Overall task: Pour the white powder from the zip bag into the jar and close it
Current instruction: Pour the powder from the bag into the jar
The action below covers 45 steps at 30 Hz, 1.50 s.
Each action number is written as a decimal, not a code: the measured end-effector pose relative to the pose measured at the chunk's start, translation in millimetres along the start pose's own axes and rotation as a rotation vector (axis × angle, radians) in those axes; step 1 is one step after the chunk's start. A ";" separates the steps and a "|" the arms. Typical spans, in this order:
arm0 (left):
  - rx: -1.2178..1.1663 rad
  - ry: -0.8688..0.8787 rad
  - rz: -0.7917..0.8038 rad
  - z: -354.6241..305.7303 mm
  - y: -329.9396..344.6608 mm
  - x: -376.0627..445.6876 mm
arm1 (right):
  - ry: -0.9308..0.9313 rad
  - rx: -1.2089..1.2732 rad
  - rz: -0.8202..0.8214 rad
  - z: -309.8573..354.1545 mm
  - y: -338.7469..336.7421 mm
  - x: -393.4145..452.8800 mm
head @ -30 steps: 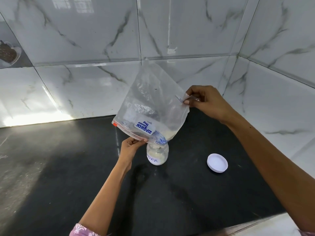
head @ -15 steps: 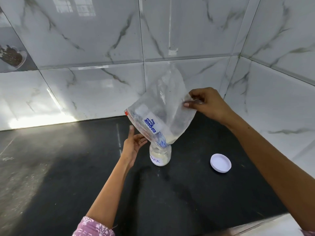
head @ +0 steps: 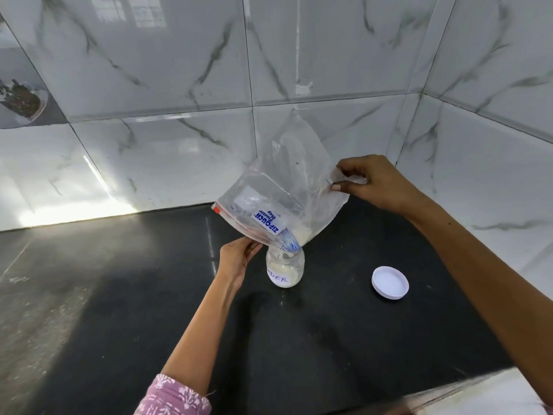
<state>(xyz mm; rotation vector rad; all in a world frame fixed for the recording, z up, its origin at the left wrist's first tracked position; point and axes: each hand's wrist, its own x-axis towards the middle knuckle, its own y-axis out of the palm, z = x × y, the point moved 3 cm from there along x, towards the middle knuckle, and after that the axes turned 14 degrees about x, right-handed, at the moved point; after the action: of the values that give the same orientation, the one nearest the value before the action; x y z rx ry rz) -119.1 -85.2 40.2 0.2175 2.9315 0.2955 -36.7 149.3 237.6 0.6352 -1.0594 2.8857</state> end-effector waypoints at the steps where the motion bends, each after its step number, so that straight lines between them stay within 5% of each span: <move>1: -0.019 -0.002 0.010 0.2 -0.6 -0.5 | 0.000 -0.002 -0.019 -1.4 -0.9 -0.5; 7: -0.142 -0.022 0.066 2.9 -1.0 -4.0 | 0.013 0.009 -0.044 -6.9 -1.9 -3.8; 21: 0.038 0.148 0.175 4.4 4.0 -6.4 | 0.004 0.004 -0.048 -9.9 1.7 -5.3; 32: -0.063 0.067 0.109 11.5 6.2 -3.8 | 0.040 0.019 -0.249 -19.0 -8.3 -8.5; 45: -0.110 0.076 0.087 15.9 4.5 -11.3 | -0.045 -0.031 -0.118 -5.5 10.5 3.0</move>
<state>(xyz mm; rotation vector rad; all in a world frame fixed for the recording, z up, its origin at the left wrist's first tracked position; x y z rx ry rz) -104.4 -79.8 27.7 0.3250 2.9740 0.4873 -43.0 144.3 228.5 0.7373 -1.0326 2.7617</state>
